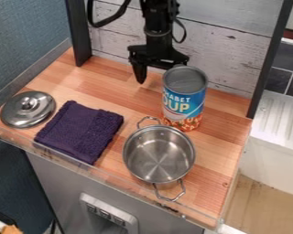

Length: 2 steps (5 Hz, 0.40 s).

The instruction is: Move the blue can to the top right of the table

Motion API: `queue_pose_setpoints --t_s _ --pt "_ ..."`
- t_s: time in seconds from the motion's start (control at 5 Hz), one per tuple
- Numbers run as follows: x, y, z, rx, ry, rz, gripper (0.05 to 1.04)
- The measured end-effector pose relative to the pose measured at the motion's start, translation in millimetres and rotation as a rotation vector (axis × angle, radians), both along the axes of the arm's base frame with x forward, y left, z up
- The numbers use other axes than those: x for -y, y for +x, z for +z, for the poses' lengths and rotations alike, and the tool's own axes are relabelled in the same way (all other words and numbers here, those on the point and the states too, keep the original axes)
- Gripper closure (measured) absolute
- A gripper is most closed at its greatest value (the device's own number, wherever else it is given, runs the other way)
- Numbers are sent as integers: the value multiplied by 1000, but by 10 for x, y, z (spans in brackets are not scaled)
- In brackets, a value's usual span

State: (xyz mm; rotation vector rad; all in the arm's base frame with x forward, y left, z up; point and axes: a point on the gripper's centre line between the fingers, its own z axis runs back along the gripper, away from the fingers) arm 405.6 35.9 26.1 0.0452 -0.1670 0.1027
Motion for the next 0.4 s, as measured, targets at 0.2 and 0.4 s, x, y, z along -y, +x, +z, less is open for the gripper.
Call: queue_pose_setpoints --t_s 0.2,0.4 --pt "-51 -20 231 -11 63 -48 83" --pt "-49 -43 488 -37 77 -151 83"
